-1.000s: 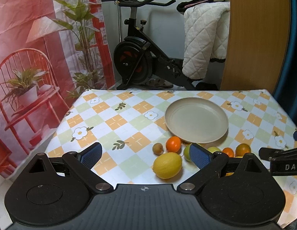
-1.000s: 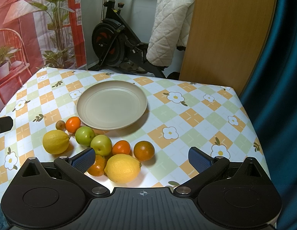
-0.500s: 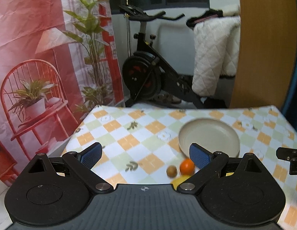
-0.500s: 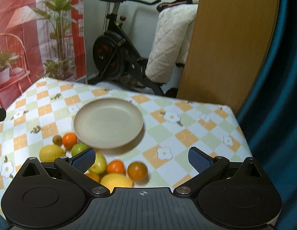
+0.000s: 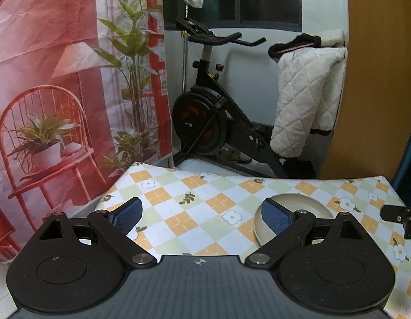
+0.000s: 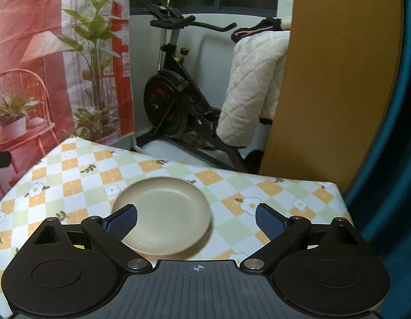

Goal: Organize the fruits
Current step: 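Move both tools together toward the large lemon in the fruit row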

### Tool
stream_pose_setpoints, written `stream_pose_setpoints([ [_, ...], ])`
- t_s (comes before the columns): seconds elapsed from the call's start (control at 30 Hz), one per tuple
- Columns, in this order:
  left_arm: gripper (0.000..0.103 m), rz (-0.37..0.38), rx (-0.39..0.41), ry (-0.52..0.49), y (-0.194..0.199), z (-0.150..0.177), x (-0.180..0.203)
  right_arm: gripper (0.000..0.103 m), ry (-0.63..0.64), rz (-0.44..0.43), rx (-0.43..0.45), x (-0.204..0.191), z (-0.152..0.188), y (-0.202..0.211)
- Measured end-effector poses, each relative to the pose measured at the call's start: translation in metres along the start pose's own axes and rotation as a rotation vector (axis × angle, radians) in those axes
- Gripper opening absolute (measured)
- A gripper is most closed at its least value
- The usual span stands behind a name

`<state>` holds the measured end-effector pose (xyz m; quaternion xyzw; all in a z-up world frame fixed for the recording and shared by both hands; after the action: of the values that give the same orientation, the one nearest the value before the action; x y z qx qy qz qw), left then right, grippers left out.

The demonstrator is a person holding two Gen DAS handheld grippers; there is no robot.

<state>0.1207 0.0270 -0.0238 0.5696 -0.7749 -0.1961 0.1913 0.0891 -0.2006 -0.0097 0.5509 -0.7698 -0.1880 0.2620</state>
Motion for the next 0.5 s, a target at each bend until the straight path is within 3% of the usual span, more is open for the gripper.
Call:
stream_pose_setpoints([
  [0.13, 0.09, 0.007, -0.04, 0.025, -0.009, 0.012, -0.009, 0.087, 0.024, -0.044, -0.017, -0.021, 0.007, -0.008],
  [0.2, 0.087, 0.016, -0.067, 0.029, -0.012, 0.02, -0.013, 0.077, 0.05, -0.065, -0.031, -0.033, 0.016, -0.013],
  [0.3, 0.084, 0.032, -0.101, 0.039, -0.016, 0.036, -0.018, 0.07, 0.092, -0.102, -0.057, -0.053, 0.031, -0.02],
  [0.5, 0.071, 0.102, -0.183, 0.071, -0.028, 0.07, -0.022, 0.057, 0.221, -0.199, -0.082, -0.105, 0.061, -0.027],
])
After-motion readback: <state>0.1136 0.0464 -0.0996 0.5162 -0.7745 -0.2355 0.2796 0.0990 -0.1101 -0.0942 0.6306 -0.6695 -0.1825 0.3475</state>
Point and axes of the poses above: each gripper's, at about its wrist camera, not at the fingertips, and y roughly against the way its jaws point, x to its right, z to its underside, the point moved 9 cm from there along -y, roughly the way its jaws point, and after that the axes turned 15 degrees about z, right-handed, at the moved point
